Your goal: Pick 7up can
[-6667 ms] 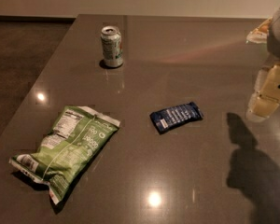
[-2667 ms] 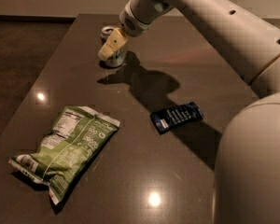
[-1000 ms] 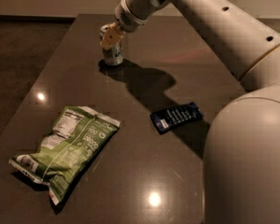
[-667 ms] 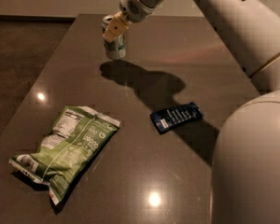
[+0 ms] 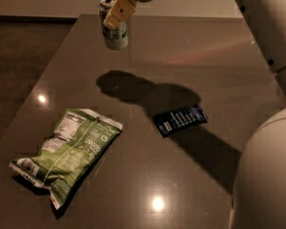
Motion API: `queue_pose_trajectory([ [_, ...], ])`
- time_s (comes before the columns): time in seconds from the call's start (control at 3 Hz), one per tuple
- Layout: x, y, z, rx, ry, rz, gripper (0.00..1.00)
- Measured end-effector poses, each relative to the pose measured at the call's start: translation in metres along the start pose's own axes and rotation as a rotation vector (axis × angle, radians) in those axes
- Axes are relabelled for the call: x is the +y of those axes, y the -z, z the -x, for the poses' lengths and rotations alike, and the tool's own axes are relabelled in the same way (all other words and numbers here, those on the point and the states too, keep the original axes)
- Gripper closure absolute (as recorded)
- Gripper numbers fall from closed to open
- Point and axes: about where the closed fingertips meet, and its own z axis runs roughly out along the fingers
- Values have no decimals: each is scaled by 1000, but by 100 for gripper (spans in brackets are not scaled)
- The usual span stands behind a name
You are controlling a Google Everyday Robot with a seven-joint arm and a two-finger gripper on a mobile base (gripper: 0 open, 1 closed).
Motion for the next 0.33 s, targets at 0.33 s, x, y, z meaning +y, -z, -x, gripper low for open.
queue_pose_trajectory([
  [0.33,0,0,0,0,0,0,100],
])
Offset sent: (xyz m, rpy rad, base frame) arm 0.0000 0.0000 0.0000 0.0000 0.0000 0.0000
